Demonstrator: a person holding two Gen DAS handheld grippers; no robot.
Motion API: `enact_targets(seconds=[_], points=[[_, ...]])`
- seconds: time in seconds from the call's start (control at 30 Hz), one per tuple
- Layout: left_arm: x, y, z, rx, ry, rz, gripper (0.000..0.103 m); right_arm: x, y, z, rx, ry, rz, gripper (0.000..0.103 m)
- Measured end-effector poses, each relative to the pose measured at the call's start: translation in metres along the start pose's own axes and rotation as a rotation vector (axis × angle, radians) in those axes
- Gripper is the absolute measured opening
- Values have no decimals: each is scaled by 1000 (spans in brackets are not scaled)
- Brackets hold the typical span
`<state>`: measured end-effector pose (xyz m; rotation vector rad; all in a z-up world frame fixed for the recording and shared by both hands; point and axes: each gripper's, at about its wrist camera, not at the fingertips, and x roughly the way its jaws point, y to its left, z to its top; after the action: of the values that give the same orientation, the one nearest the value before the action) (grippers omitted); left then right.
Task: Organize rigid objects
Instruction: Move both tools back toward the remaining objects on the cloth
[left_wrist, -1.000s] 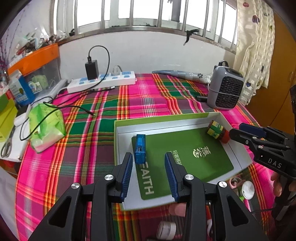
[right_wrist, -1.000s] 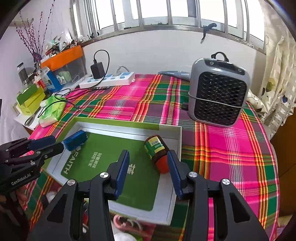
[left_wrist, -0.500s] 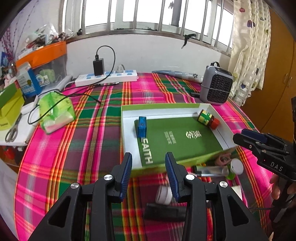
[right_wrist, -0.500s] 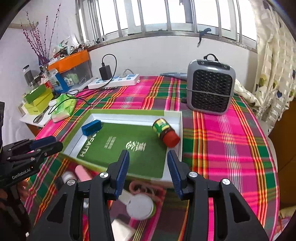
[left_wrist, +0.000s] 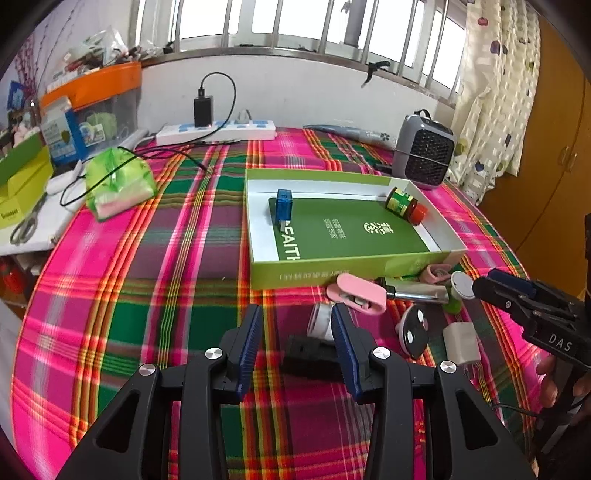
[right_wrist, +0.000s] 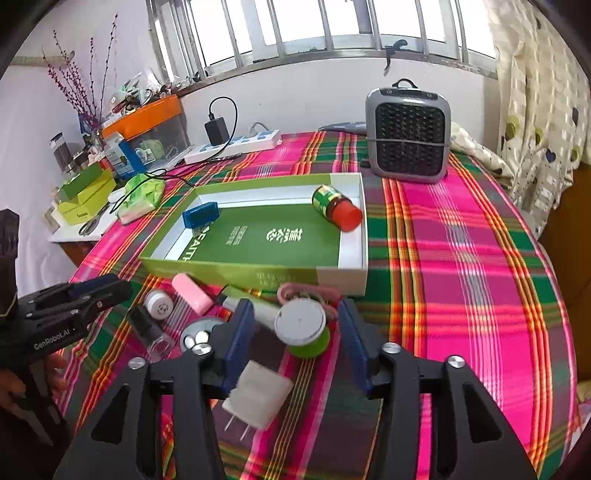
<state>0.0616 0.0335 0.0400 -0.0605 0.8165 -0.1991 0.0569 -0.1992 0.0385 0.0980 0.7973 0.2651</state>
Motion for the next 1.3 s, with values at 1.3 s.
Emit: enact_targets(seconds=[1.3], points=[[10, 6, -24, -28, 68, -201, 38, 14, 29, -43, -43, 125, -155, 52]])
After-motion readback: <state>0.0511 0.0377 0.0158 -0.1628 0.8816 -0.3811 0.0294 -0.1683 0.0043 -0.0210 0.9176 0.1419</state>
